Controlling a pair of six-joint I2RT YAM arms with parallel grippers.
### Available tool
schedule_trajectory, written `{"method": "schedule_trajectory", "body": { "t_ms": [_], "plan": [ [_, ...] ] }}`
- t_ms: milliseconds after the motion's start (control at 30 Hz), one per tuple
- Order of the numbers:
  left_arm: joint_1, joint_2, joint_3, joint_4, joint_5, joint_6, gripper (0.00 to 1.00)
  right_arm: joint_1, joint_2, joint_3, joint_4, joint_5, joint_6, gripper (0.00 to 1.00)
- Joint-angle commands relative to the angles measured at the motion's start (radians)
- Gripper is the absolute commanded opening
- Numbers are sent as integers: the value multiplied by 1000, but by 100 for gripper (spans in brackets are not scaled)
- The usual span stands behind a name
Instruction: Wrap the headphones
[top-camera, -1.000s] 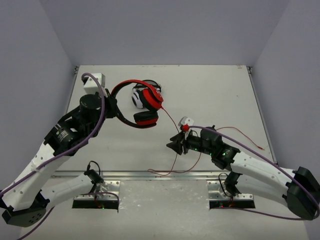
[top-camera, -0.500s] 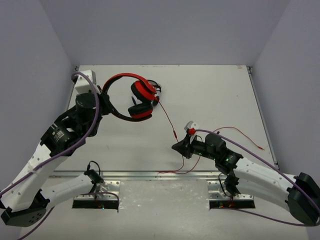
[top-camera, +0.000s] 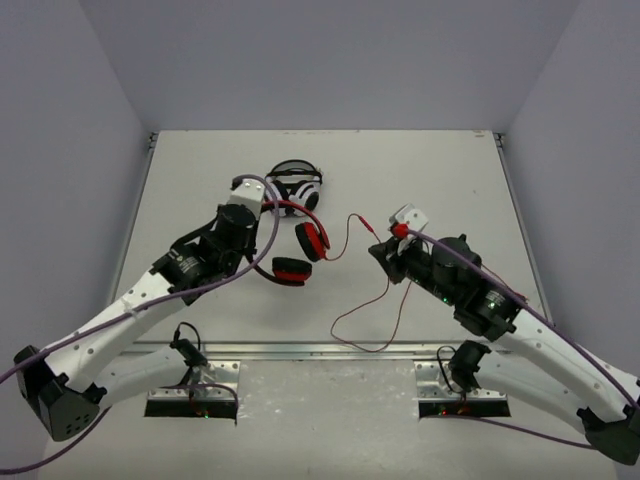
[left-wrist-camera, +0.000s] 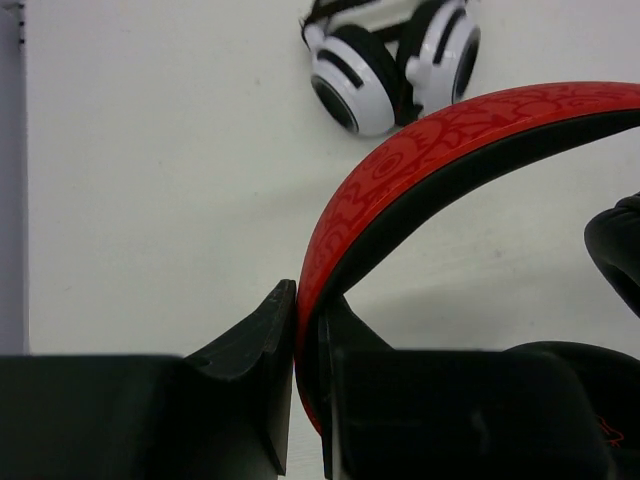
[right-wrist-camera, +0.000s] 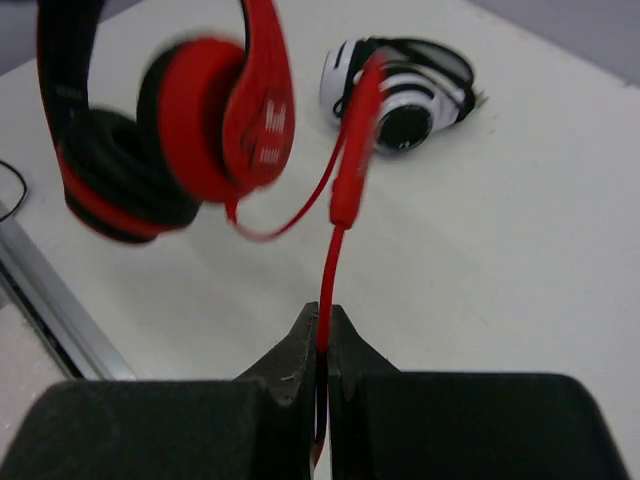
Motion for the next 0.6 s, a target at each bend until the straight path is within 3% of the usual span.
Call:
{"method": "schedule_trajectory", "body": {
  "t_ms": [0,167,367,567],
  "plan": [
    [-1,27,-46,158,149,146,0,-2,-15,156,-164,162,-129,1],
    [-73,131,-46,124,196,154,0,-2,23,321,-283,120,-269,1],
    [-207,212,-41,84,290,165,0,-3,39,338,-228,120,-364,1],
    [-270,151,-50,101,376,181,0,-2,124,365,-237,74,-404,1]
  ]
}}
